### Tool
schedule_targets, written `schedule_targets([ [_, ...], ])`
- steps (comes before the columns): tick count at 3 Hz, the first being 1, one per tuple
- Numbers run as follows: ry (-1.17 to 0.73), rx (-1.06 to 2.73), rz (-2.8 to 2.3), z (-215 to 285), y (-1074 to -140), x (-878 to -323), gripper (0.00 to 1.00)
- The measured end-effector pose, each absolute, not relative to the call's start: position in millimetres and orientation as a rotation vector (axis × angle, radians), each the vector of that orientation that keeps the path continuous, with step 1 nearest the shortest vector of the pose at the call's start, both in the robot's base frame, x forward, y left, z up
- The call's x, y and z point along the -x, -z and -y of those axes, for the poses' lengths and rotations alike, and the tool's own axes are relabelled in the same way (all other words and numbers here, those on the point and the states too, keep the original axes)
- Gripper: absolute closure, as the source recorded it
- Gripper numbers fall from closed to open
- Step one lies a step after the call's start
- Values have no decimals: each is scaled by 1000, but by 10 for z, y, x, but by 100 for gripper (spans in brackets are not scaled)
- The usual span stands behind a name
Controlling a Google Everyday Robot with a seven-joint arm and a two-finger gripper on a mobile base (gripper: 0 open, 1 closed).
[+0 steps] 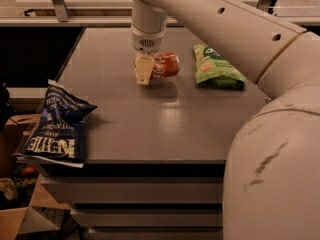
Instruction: Pick coke can
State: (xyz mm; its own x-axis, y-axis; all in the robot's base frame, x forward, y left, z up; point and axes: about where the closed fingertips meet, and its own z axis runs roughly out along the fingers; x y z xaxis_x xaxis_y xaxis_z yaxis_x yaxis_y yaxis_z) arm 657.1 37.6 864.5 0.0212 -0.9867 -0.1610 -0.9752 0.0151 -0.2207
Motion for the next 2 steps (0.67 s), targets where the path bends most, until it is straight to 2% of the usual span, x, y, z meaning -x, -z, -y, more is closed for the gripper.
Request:
schedule_targets([
  [2, 191, 2023, -1970, -258, -9123, -6696, 100],
])
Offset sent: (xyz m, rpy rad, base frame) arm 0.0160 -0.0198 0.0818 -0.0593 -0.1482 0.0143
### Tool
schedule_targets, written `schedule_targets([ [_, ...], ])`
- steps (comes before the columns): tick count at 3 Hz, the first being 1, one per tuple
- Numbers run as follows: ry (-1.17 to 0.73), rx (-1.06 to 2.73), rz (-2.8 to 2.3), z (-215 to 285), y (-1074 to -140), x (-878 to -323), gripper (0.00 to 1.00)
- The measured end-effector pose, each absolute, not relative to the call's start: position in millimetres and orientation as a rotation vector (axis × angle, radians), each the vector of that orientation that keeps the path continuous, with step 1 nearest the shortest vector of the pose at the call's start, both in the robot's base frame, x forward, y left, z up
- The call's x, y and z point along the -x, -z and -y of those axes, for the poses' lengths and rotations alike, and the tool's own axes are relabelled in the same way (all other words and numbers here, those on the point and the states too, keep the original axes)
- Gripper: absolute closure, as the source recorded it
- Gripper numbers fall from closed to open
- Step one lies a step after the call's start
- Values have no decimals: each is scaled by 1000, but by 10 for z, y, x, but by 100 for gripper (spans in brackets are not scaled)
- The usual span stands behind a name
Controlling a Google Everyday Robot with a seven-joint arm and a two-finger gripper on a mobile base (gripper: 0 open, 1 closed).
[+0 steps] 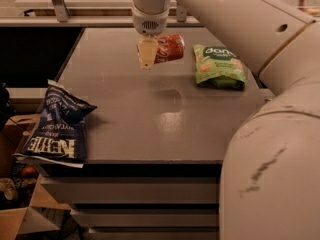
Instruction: Pick coke can
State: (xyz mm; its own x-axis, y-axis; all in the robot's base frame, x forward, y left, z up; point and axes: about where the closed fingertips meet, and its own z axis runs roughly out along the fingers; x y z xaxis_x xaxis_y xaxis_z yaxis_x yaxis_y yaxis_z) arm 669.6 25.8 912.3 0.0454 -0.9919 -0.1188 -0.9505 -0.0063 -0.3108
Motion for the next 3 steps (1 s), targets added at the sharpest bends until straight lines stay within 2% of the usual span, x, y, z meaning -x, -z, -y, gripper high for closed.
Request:
schedule_targets([
  [3, 191, 1987, -1937, -234, -9373, -6711, 100],
])
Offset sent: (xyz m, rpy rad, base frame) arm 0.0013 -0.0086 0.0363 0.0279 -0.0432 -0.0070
